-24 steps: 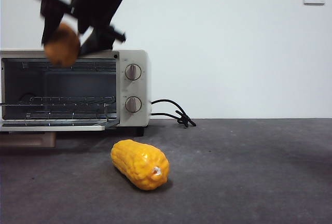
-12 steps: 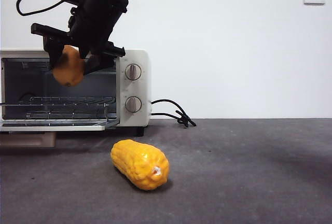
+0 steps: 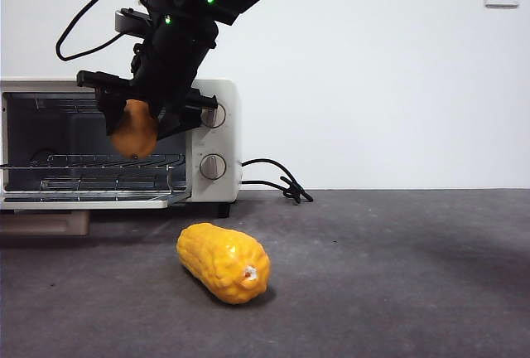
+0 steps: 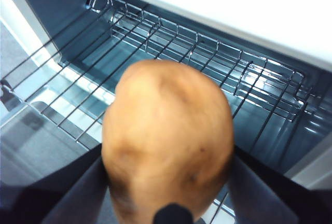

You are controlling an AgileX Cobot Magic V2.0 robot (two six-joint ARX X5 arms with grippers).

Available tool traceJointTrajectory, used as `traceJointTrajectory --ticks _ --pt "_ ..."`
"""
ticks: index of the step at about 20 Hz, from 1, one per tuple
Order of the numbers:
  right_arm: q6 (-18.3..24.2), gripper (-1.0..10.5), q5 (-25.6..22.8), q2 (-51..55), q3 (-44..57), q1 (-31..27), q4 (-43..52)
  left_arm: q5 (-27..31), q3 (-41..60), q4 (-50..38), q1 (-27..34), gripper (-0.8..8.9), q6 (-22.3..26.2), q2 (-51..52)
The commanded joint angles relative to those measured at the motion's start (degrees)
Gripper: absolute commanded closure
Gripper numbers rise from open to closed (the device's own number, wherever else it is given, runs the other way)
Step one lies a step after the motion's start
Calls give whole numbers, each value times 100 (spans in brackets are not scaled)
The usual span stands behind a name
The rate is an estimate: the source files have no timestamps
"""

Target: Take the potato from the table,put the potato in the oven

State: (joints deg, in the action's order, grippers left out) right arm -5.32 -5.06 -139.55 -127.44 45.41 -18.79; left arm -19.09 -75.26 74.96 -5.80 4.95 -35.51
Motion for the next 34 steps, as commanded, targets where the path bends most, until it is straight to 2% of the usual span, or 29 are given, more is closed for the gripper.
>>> traceJointTrajectory --ticks 1,10,26,29,31,33,34 --pt "87 887 0 -177 9 -39 254 -15 50 -26 -20 819 55 11" --pt "87 887 -11 -389 9 -39 925 -15 50 -13 -17 819 -31 0" --pt "107 871 -15 -634 9 160 1440 -15 50 7 -20 819 -28 0" --pt "105 727 -11 -636 9 199 1451 -15 50 9 -20 819 -28 0" --pt "101 567 -35 -636 9 227 1456 -15 50 11 -22 819 -28 0" --pt "98 358 -72 -636 9 258 1451 -15 50 17 -35 819 -26 0" --pt "101 316 -107 -636 9 260 1451 -15 50 17 -52 819 -28 0"
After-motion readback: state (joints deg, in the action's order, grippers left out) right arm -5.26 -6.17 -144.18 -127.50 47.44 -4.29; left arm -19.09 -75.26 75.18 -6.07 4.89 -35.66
